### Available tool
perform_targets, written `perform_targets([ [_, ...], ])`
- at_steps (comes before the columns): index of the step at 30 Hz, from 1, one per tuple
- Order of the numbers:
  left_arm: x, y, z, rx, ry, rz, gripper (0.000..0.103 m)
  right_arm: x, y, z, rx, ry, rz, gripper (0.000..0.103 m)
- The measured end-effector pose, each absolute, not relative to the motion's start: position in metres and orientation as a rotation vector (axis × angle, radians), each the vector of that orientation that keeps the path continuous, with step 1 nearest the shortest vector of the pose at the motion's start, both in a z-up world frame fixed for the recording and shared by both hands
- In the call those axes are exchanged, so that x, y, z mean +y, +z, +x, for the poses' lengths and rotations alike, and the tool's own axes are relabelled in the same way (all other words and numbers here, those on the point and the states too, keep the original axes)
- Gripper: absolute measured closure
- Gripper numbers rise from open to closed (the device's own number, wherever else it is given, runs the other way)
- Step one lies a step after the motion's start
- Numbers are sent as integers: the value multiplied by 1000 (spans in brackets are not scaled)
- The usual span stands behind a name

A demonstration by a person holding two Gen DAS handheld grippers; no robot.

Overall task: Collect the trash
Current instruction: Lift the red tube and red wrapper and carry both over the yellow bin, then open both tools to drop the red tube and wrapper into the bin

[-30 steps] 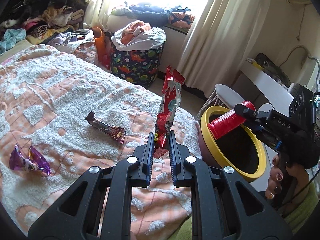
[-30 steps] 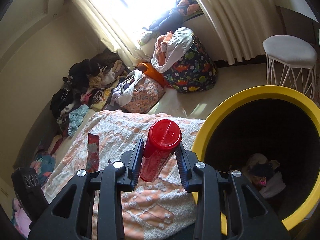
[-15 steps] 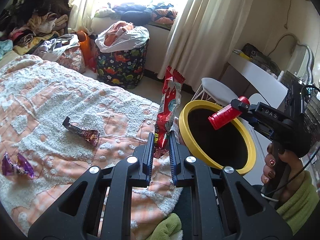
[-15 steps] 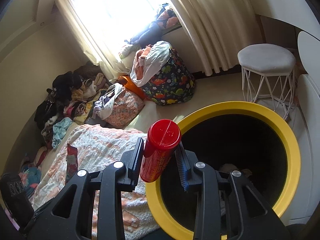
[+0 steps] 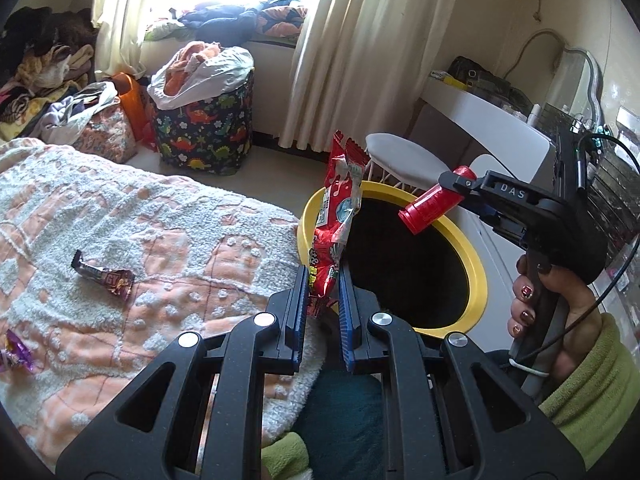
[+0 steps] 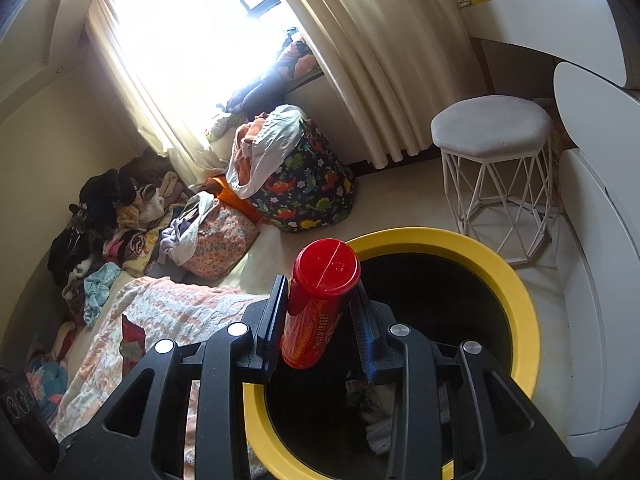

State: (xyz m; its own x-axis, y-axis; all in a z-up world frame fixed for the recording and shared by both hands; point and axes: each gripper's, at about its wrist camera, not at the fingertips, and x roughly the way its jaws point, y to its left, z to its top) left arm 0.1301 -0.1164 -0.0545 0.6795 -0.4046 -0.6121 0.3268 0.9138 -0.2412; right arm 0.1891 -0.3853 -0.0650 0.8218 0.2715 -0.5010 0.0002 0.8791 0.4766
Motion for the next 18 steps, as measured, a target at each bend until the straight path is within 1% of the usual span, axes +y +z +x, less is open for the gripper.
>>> perform_targets([
  [4,-135,-59,131,730,-441,-88,94,-402,-69,188,587,116,498,76],
  [13,-172,-69,146,766,-486,-30,94,-431,-80,187,589,64,562,75],
  [15,-180,-70,152,774,-489,-22,93,-435,-81,187,594,72,574,72],
  [17,-187,-72,160,781,-486,-15,91,-440,-80,187,582,61,584,60],
  [18,-190,-72,164,783,-488,-18,84,-441,-79,186,573,59,589,51],
])
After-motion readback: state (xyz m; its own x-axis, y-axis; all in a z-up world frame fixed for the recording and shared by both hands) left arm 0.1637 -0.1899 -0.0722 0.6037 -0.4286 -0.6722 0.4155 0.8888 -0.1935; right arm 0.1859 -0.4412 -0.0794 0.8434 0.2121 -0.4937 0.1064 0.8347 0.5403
